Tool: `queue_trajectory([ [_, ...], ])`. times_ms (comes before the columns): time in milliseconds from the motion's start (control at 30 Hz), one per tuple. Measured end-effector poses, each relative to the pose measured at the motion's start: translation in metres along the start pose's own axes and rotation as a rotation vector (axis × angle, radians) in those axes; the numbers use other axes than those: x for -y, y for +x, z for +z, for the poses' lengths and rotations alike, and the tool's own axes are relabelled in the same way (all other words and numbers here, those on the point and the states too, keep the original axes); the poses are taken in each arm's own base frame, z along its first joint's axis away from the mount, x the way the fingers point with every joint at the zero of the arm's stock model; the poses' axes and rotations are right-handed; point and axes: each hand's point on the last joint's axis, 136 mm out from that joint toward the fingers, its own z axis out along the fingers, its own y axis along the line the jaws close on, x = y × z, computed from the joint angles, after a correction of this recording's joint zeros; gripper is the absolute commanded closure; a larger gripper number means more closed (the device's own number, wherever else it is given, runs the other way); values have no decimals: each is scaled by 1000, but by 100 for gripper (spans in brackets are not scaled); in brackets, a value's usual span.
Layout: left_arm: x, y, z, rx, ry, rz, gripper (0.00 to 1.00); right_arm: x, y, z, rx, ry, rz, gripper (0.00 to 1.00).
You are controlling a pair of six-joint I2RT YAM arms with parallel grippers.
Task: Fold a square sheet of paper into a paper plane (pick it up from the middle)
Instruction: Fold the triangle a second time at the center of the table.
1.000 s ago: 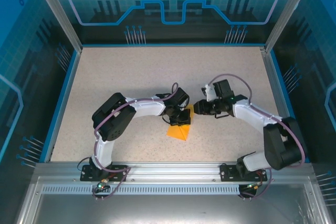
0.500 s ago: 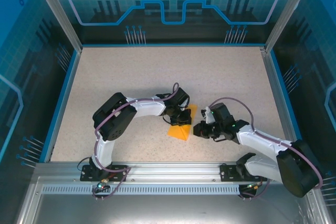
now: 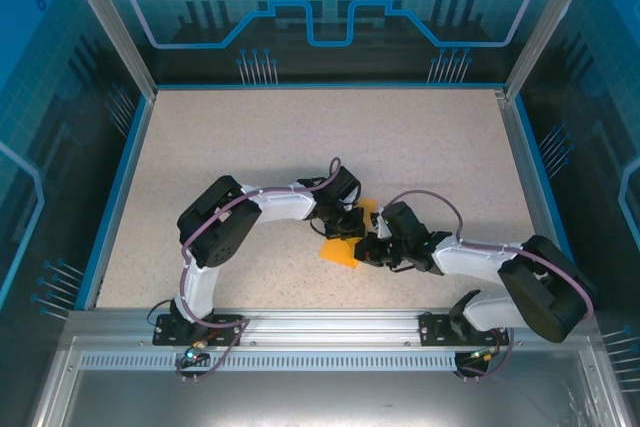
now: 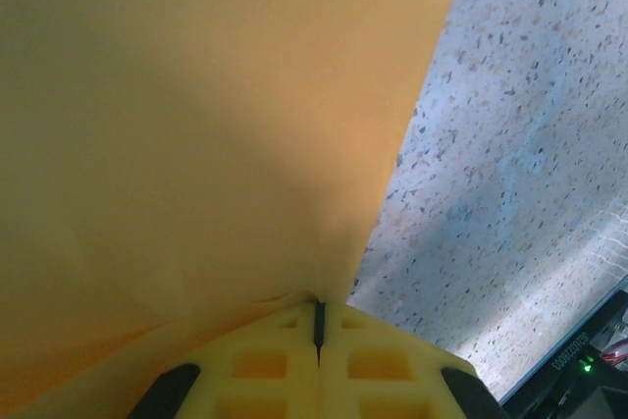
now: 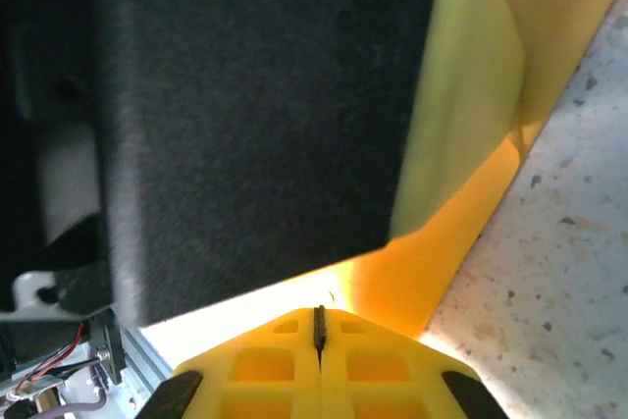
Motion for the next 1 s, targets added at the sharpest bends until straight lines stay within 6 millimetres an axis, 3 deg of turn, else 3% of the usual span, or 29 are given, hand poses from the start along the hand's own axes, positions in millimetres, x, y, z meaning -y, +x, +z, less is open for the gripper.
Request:
queue_trajectory([
  [333, 2, -1, 1, -4, 16, 3, 100, 15, 5, 9, -22, 52, 14, 100],
  [1000, 2, -4, 0, -17, 31, -11, 95, 15, 5, 13, -27, 78, -56, 100],
])
